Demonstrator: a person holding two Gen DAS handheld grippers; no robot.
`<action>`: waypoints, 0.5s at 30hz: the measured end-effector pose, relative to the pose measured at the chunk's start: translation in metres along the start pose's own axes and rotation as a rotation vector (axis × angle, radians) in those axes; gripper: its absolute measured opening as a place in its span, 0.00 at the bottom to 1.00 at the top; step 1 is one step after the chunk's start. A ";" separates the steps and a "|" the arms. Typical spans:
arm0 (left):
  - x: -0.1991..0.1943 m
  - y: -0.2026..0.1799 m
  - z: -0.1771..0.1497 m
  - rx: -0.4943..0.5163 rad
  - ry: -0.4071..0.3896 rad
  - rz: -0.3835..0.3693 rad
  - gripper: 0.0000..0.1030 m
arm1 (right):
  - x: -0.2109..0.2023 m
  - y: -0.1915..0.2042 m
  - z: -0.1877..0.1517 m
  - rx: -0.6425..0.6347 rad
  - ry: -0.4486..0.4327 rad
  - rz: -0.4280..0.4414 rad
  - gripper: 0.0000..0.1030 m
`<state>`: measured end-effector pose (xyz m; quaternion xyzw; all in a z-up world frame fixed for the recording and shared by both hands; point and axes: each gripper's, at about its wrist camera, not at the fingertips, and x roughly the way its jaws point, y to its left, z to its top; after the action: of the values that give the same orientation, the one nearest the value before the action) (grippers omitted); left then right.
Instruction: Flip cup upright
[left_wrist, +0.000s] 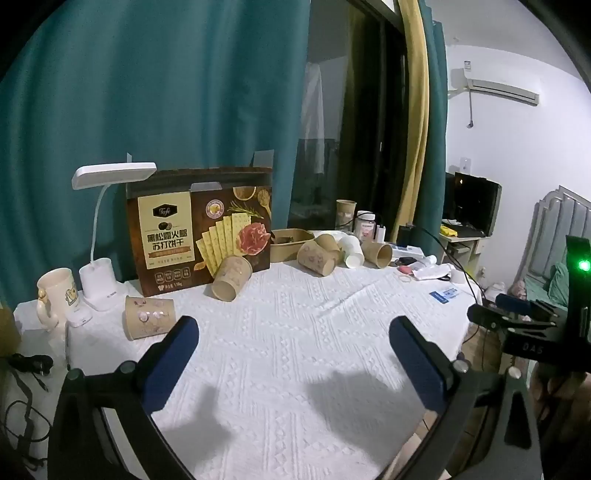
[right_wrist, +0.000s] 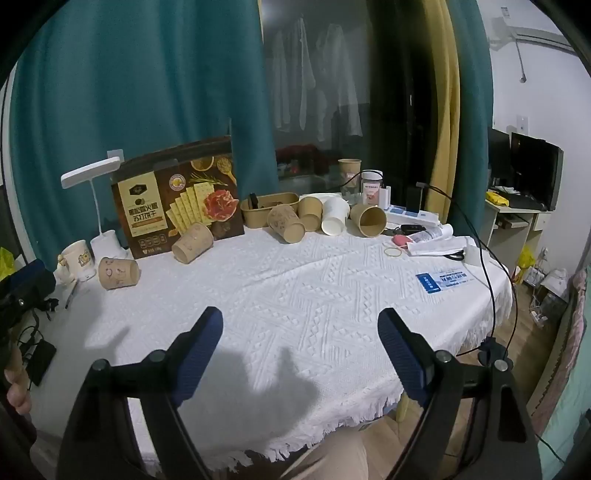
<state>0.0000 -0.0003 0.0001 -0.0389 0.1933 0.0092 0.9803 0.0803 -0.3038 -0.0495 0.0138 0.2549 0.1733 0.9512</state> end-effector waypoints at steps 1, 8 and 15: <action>0.000 0.000 0.000 0.000 0.000 -0.001 1.00 | 0.000 0.000 0.000 0.000 0.000 0.000 0.82; 0.002 -0.002 -0.001 -0.003 0.002 0.003 1.00 | -0.001 0.000 0.000 -0.001 -0.001 -0.001 0.82; -0.001 0.001 0.005 -0.011 -0.012 -0.004 1.00 | -0.001 0.002 0.000 -0.004 -0.005 -0.001 0.82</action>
<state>0.0015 0.0007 0.0053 -0.0444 0.1874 0.0084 0.9812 0.0788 -0.3027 -0.0485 0.0123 0.2524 0.1734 0.9519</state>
